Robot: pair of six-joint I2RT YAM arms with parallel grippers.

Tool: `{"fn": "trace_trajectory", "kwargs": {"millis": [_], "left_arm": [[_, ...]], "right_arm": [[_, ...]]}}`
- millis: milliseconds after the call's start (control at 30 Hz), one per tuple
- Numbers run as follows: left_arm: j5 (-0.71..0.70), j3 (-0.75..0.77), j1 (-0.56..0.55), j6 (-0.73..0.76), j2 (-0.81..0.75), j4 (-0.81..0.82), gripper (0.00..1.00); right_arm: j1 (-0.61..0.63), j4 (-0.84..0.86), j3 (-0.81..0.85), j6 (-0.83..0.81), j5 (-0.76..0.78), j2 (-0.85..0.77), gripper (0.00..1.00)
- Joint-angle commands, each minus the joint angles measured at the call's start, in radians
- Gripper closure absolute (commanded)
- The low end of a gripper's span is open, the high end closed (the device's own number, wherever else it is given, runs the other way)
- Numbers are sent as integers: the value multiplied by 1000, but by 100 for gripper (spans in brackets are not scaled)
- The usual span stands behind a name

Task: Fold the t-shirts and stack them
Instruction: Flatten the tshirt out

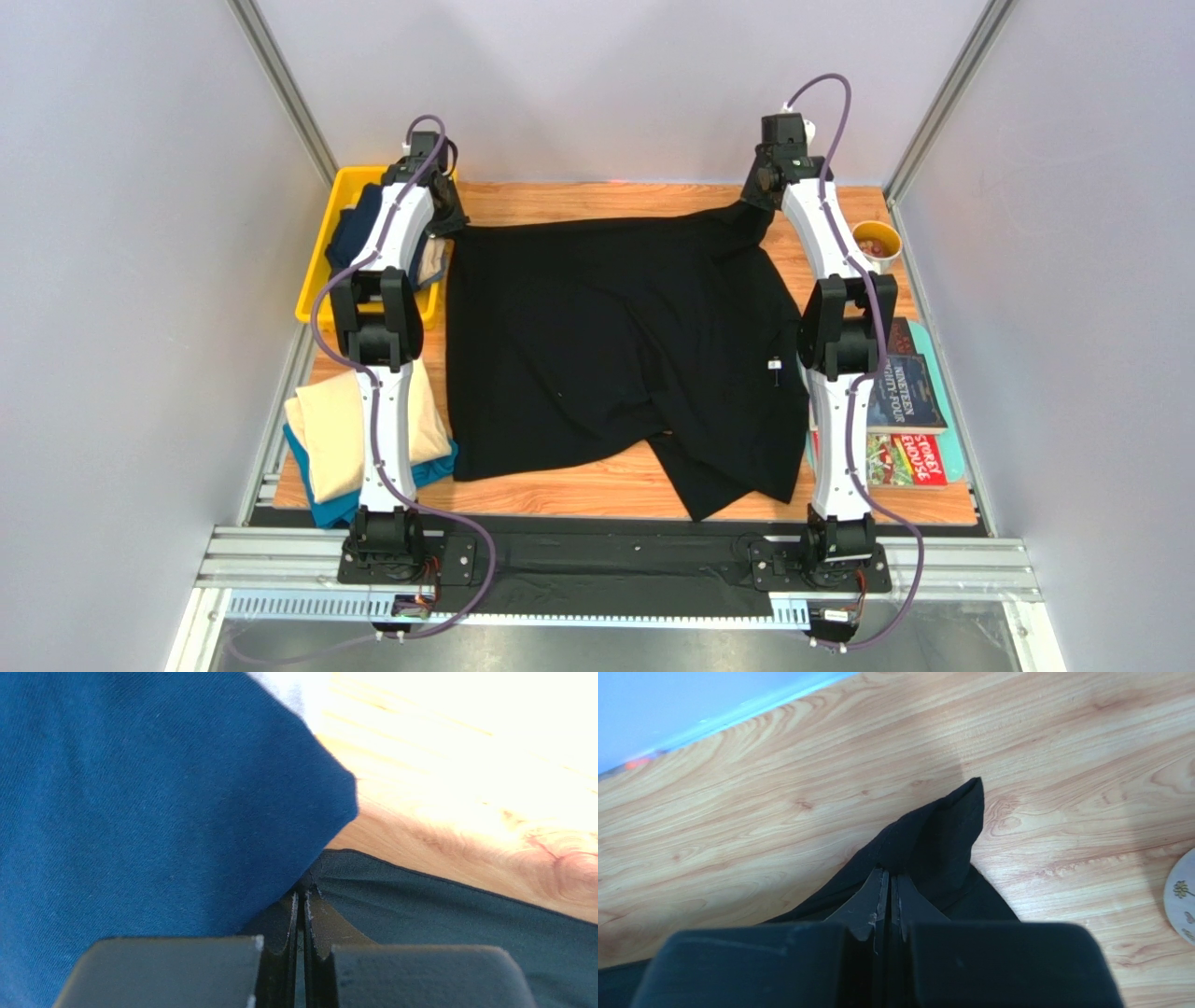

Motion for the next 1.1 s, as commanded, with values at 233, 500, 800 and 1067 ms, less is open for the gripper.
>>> {"fn": "trace_trajectory", "kwargs": {"millis": [233,500,800,1067], "left_arm": [[64,-23,17,0,-118,5,73],[53,-154,2,16,-280,-15,69],[122,-455,-202,10,-370,-35,70],[189,-526,-323,-13,-348,-68,72]], "right_arm": [[-17,18,-43,-22,5,-161,38],[-45,-7,-251,-62,-25,-261,37],[-43,-228,-282,-82,-85,-177,39],[-43,-335,-252,-77,-129,-120,42]]}}
